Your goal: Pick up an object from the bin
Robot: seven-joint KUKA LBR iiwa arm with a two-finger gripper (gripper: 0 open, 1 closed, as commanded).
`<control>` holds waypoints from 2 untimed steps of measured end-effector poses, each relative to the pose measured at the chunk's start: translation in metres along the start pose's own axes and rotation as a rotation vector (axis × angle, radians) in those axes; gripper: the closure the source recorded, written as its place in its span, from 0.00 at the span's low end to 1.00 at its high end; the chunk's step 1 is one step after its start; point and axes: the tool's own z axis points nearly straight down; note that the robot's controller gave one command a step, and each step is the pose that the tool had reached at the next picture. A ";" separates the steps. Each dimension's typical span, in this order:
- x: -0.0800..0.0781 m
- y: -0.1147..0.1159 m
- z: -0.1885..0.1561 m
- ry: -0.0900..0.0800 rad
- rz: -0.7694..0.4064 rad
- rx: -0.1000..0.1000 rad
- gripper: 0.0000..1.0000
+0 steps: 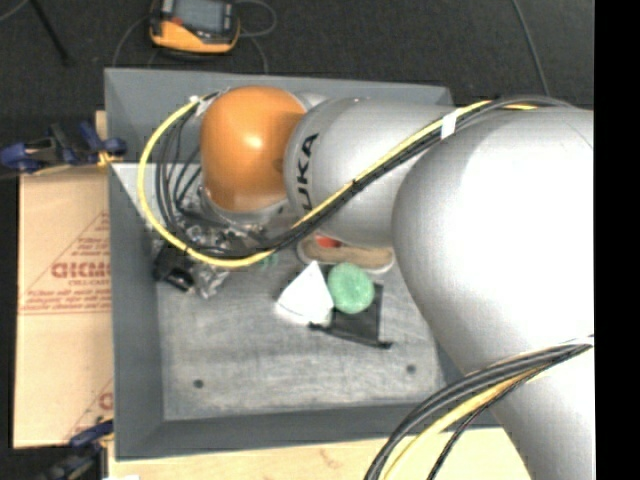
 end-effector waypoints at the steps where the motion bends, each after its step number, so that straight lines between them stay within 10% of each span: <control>1: 0.004 -0.002 -0.023 0.014 0.092 -0.003 1.00; 2: 0.033 0.015 0.023 0.027 0.304 0.002 0.00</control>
Offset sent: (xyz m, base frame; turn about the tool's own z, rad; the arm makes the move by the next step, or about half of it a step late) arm -0.0355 0.0017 -0.0246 0.3036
